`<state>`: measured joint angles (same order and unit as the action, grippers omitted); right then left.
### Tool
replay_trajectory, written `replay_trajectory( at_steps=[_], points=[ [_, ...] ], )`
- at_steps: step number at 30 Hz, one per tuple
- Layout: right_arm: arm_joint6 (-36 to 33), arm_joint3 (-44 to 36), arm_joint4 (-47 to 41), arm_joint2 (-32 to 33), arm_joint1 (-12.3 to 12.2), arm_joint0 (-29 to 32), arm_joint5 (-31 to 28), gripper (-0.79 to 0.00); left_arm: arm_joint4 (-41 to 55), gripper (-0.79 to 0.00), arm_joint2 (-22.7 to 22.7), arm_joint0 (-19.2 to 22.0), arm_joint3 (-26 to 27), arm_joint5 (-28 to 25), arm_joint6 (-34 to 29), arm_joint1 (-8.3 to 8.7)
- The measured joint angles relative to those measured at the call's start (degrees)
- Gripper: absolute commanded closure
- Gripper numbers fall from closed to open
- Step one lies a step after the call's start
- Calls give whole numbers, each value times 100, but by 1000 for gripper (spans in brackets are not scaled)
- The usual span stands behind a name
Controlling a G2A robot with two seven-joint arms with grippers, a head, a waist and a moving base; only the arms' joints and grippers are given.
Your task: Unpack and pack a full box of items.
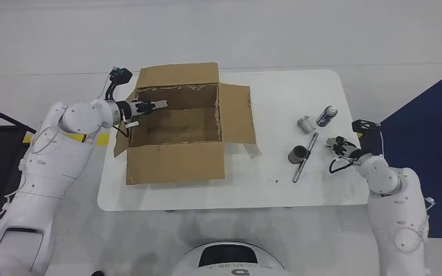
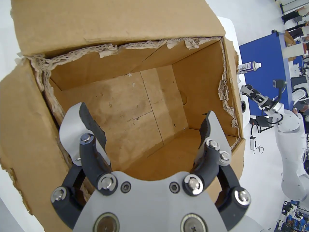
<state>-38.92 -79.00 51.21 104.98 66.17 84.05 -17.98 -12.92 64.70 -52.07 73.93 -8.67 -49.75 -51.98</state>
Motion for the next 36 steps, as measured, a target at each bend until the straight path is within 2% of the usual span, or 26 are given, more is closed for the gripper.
replay_trajectory(
  at_steps=[1,3,6,7,9,11,15,17,23,27,28,29,30,33,36],
  points=[
    [0,-8,4,2,-7,18,-3,0,0,-785,0,0,0,0,0,0],
    [-5,-38,14,-1,-17,51,-8,-62,0,-785,0,0,0,0,0,0],
    [-98,-93,79,-65,-30,83,46,-74,0,-785,0,0,0,0,0,0],
    [-142,-113,121,-118,-31,80,85,-105,0,-785,0,0,0,0,0,0],
    [-173,-149,169,-193,-32,77,146,-259,0,-785,0,0,0,0,0,0],
    [-166,-203,161,-229,-33,97,206,-339,0,-785,0,0,0,0,0,0],
    [-144,-332,128,-216,-44,183,310,-379,0,-785,0,0,0,0,0,0],
    [-139,-401,120,-210,-50,235,376,-459,0,-785,0,0,0,0,0,0],
    [170,-846,-85,-54,-54,555,502,-496,0,-785,0,0,0,0,0,0],
    [638,-1366,-485,219,-40,1026,412,-477,0,-785,0,0,0,0,0,0],
    [792,-1536,-618,307,-34,1202,328,-493,0,-785,0,0,0,0,0,0],
    [920,-1665,-714,380,-28,1347,256,-674,0,-785,0,0,0,0,0,0],
    [1061,-1789,-805,452,-21,1495,192,-785,0,-785,0,0,0,0,0,0],
    [1550,-2093,-1032,607,8,1906,76,-785,0,-785,0,0,0,0,0,0],
    [1565,-2101,-1041,609,10,1916,72,-785,0,-785,0,0,0,0,0,0]
  ],
)
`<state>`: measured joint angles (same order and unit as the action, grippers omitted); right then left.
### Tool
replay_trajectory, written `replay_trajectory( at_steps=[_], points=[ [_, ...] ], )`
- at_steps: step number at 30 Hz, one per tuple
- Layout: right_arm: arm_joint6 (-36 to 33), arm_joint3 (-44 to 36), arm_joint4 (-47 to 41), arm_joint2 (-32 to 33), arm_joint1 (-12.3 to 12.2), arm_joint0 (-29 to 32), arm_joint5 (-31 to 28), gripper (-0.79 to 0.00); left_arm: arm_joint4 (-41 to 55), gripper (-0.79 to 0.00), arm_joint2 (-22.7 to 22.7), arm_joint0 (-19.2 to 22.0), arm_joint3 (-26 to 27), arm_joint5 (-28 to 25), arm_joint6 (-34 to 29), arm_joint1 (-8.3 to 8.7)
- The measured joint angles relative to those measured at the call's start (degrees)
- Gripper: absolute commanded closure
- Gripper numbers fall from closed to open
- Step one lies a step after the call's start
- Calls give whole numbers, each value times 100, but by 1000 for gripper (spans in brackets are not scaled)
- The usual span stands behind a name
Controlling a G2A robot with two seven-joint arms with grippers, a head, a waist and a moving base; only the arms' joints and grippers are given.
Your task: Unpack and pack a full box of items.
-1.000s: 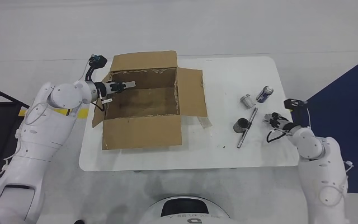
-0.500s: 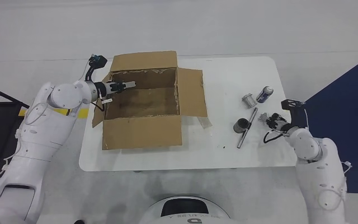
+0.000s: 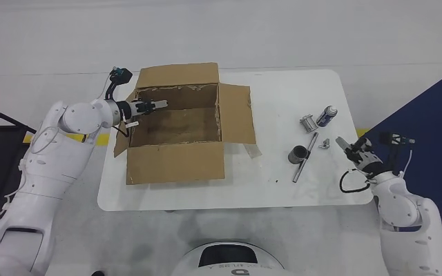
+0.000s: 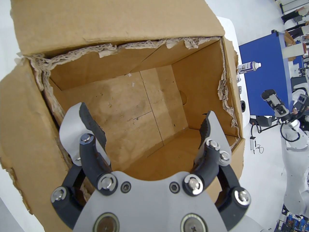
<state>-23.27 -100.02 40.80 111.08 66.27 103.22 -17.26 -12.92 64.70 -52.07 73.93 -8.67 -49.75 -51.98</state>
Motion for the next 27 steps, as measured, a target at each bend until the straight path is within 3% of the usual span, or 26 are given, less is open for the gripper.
replay_trajectory(
  at_steps=[27],
  points=[
    [-12,4,4,-2,-1,-6,2,-785,0,-785,0,0,0,0,0,0]
  ],
)
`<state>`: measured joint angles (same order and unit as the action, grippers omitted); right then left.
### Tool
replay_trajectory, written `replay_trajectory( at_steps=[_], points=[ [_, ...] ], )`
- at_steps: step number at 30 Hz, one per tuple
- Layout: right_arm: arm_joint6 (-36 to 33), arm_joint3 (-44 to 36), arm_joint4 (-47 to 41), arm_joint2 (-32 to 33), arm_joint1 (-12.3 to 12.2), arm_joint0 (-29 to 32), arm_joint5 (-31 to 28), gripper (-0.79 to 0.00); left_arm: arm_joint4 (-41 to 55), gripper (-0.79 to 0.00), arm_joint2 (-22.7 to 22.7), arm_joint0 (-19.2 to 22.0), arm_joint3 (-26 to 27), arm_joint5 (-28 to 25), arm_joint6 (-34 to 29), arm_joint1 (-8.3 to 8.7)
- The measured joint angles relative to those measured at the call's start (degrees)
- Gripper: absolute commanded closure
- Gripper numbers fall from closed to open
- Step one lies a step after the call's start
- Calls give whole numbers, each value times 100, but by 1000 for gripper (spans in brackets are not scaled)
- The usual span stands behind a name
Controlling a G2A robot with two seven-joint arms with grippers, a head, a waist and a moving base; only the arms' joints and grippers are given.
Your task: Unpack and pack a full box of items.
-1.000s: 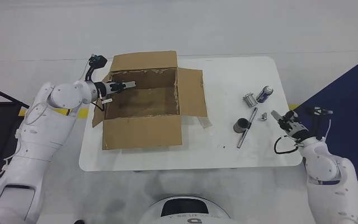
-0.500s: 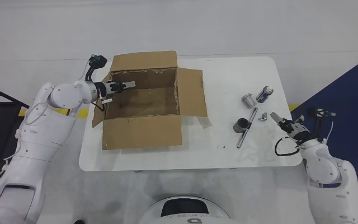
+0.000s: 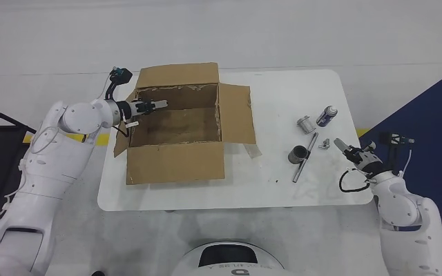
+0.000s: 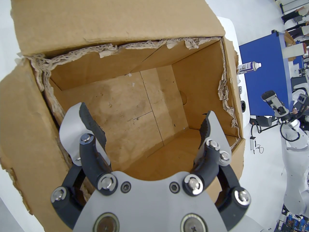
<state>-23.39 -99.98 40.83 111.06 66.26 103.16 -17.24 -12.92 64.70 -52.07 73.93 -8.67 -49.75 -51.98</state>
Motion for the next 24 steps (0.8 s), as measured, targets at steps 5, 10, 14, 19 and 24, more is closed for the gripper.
replay_trajectory(
  at_steps=[5,10,14,19,24],
  points=[
    [0,0,0,0,0,0,0,-785,0,-785,0,0,0,0,0,0],
    [-96,-38,121,-154,7,-102,267,-785,0,-785,0,0,0,0,0,0],
    [-434,-240,820,-515,9,-269,963,-708,0,-785,0,0,0,0,0,0],
    [-934,-310,1762,-932,-9,-498,1402,-548,0,-785,0,0,0,0,0,0],
    [-1488,-158,2284,-1245,-25,-813,1535,-573,0,-785,0,0,0,0,0,0]
  ],
)
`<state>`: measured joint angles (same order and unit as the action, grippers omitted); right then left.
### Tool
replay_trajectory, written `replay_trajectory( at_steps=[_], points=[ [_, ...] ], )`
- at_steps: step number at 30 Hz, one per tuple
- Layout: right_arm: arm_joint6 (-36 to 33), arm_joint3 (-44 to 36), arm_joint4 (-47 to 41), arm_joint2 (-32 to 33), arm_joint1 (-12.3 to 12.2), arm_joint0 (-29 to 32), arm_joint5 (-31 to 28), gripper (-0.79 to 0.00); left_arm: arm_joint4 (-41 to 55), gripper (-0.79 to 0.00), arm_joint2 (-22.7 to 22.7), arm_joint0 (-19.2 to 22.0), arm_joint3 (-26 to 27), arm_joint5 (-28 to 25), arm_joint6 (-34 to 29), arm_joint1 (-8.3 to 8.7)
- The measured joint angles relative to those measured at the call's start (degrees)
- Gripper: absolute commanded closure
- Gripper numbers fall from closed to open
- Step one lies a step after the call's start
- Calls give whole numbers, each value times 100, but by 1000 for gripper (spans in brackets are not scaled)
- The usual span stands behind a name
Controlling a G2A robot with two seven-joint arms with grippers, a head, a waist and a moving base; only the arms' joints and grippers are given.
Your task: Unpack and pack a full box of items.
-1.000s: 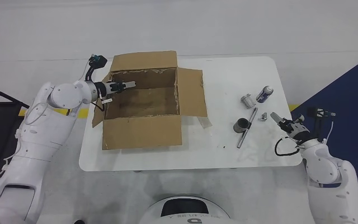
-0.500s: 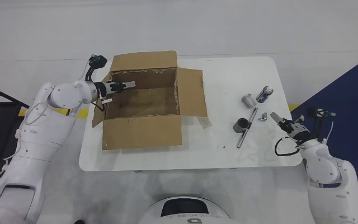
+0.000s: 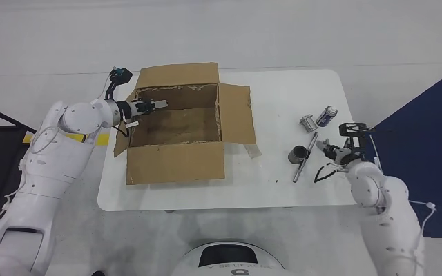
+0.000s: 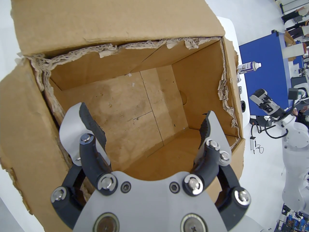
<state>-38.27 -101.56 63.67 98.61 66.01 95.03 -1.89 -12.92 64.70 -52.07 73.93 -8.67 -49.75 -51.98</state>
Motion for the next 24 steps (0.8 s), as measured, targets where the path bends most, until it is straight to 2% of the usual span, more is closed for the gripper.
replay_trajectory(
  at_steps=[1,3,8,10,11,14,17,24],
  points=[
    [-85,86,48,-67,1,-111,52,-551,0,-785,0,0,0,0,0,0],
    [-163,236,84,-157,4,-281,68,-566,0,-785,0,0,0,0,0,0],
    [-381,698,213,-352,9,-696,168,-529,0,-785,0,0,0,0,0,0],
    [-438,853,258,-401,9,-808,193,-573,0,-785,0,0,0,0,0,0],
    [-441,908,269,-421,10,-846,205,-566,0,-785,0,0,0,0,0,0],
    [-417,1021,348,-472,12,-897,250,-379,0,-785,0,0,0,0,0,0],
    [-381,1039,451,-525,17,-879,318,-323,0,-785,0,0,0,0,0,0],
    [-388,1056,587,-606,26,-858,447,-249,0,-785,0,0,0,0,0,0]
  ],
)
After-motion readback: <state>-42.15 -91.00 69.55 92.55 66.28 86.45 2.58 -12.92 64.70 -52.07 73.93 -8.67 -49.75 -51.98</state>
